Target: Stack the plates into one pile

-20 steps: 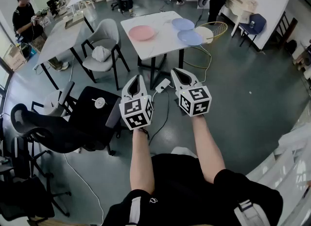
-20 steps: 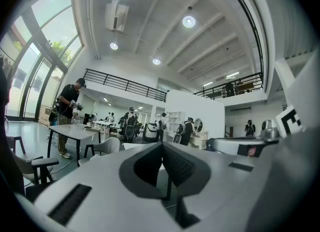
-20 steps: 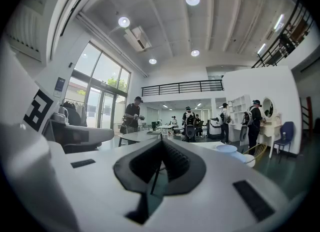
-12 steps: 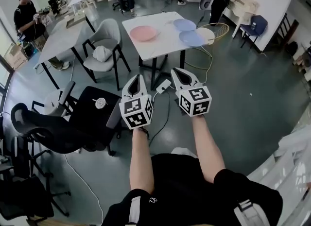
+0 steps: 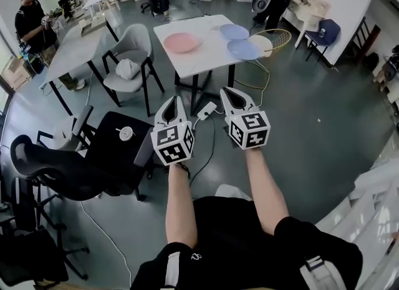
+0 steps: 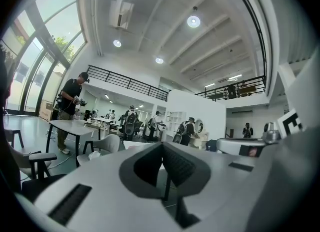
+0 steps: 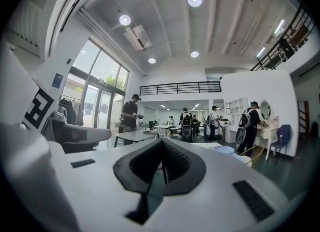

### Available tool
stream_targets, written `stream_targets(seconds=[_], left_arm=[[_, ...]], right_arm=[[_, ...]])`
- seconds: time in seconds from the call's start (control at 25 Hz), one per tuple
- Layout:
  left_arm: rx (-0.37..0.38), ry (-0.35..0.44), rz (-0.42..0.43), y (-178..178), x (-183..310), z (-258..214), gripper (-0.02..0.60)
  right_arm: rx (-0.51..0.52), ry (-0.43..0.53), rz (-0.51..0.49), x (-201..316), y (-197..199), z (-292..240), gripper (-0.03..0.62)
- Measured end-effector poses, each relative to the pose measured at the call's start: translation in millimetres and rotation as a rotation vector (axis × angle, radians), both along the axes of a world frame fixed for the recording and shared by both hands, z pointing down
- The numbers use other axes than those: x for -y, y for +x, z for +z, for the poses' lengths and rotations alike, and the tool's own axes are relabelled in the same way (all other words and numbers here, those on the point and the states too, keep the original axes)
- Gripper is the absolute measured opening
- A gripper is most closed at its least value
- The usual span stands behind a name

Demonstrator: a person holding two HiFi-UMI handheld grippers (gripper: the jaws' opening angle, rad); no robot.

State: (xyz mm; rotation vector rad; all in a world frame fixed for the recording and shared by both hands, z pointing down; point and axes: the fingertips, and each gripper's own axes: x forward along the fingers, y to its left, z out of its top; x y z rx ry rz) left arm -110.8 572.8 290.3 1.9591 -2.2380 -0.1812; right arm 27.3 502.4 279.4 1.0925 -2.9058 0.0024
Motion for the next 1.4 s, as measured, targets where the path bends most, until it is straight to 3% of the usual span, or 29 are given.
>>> stream_targets(seconds=[0.56, 0.76, 1.0, 1.16, 1.4], left_arm=[[-0.079, 0.027, 0.054, 3.2, 28.9, 5.3, 0.015], [-0.081, 0.043, 0.053, -3.4, 44.1, 2.9, 0.015], [-0.086, 0.139, 0.065, -12.4, 63.3, -12.9, 0.015], [-0.076, 0.147, 0.067, -15.6, 79.5, -12.8, 0.015], [-0.113, 0.138, 0.041, -28.3, 109.6, -3.1, 0.015]], right_arm=[[-0.002, -0.082, 0.078, 25.0, 24.0, 4.7, 0.008], [0.009, -0.071, 0.06, 38.4, 15.8, 0.1, 0.008], [0.09, -0.064, 0.027, 61.6, 7.4, -17.7, 0.008], [0.16, -0.07, 0.023, 83.7, 1.9, -26.9, 0.008], [0.139, -0.094, -0.006, 115.5, -11.0, -5.2, 0.008]])
